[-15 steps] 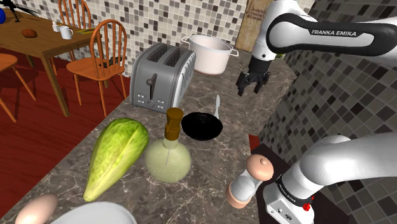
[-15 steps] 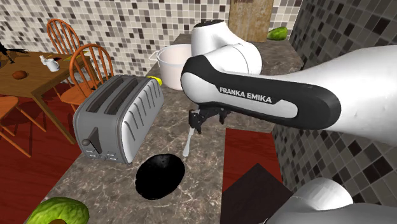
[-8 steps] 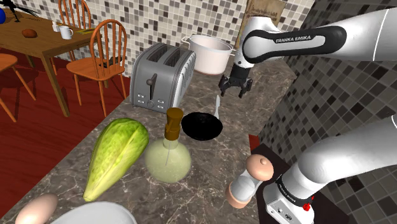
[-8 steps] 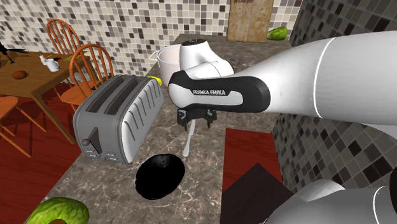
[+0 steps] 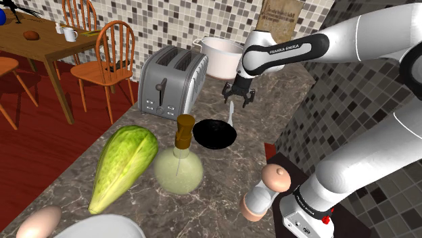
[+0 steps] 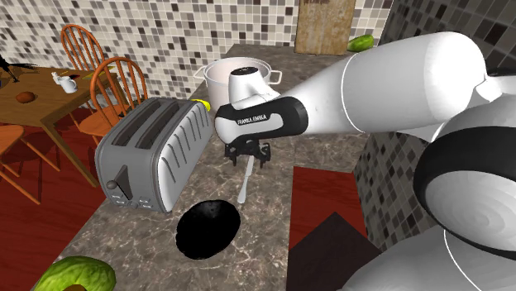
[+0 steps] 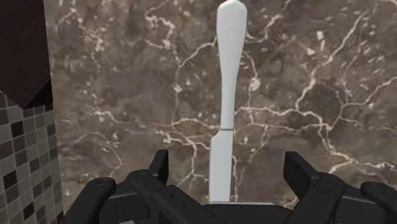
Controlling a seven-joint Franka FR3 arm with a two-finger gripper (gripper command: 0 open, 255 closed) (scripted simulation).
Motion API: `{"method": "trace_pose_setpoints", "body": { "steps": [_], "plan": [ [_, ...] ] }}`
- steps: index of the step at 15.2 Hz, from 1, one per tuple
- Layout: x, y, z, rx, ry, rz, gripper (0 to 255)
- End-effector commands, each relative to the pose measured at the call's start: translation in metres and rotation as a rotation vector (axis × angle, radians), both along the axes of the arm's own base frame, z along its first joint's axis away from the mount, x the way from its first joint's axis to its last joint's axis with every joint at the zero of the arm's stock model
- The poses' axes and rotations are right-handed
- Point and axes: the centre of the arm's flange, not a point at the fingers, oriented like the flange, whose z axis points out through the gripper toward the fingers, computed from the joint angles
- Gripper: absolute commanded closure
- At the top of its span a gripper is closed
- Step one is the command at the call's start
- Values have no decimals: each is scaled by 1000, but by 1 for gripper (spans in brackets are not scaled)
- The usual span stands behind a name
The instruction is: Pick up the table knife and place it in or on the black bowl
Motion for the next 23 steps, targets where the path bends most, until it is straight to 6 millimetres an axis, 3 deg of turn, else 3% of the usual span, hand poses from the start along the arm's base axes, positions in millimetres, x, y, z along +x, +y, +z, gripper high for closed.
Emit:
{"method": "trace_pose_setpoints", "body": {
  "steps": [1,5,13,14,23],
  "plan": [
    [2,-1,-10,0,-1,-7,0],
    [2,-1,-34,0,-1,-7,0],
    [2,-1,-34,0,-1,-7,0],
    [2,-1,-34,0,-1,-7,255],
    [2,-1,-34,0,-1,-7,255]
  ]
}}
